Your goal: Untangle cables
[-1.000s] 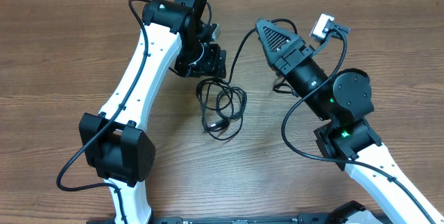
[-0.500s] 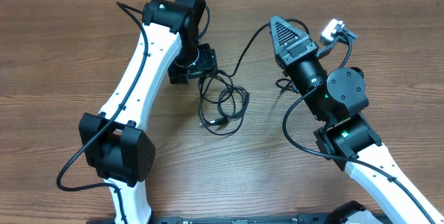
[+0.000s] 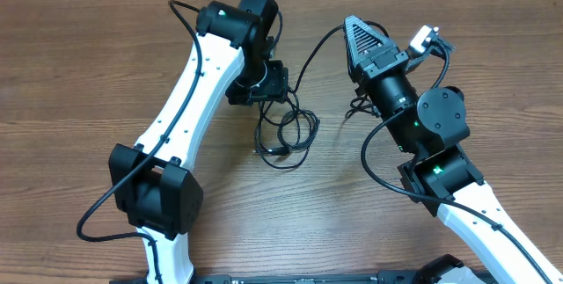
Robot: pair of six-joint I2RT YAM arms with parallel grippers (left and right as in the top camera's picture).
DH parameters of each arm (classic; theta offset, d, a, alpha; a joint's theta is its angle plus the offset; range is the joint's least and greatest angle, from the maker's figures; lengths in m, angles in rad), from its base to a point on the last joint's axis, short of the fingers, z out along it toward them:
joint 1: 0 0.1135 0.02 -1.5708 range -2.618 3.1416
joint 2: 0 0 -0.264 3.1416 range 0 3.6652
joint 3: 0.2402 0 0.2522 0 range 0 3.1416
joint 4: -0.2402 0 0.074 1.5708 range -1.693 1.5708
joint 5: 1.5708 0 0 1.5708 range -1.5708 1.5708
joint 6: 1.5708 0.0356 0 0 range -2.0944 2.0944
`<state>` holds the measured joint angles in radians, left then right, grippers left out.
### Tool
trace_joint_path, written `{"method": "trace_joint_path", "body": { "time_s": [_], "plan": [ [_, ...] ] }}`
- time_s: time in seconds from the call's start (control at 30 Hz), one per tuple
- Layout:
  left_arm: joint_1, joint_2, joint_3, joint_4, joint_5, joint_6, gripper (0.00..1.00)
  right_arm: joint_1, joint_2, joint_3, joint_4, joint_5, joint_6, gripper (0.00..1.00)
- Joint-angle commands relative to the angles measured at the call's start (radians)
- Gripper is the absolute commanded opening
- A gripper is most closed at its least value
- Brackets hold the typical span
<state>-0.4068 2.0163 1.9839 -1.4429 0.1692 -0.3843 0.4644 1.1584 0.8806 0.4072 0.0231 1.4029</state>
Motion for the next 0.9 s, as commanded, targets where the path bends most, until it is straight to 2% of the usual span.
{"method": "trace_joint_path", "body": {
  "time_s": [0.0, 0.27, 0.73, 0.87],
  "plan": [
    [-0.013, 0.024, -0.034, 0.019, -0.069, -0.006, 0.68, -0.002, -0.019, 0.018, 0.035, -0.010, 0.044, 0.04],
    [-0.003, 0.024, -0.151, 0.123, -0.089, -0.031, 0.68, -0.002, -0.019, 0.018, 0.080, -0.054, 0.045, 0.04],
    [0.022, 0.024, -0.178, 0.087, -0.484, -0.219, 0.68, -0.002, -0.019, 0.018, 0.078, -0.070, 0.044, 0.04],
    [0.048, 0.024, -0.178, 0.071, -0.521, -0.233, 0.69, -0.003, -0.025, 0.018, 0.083, -0.070, 0.044, 0.04]
  ]
}}
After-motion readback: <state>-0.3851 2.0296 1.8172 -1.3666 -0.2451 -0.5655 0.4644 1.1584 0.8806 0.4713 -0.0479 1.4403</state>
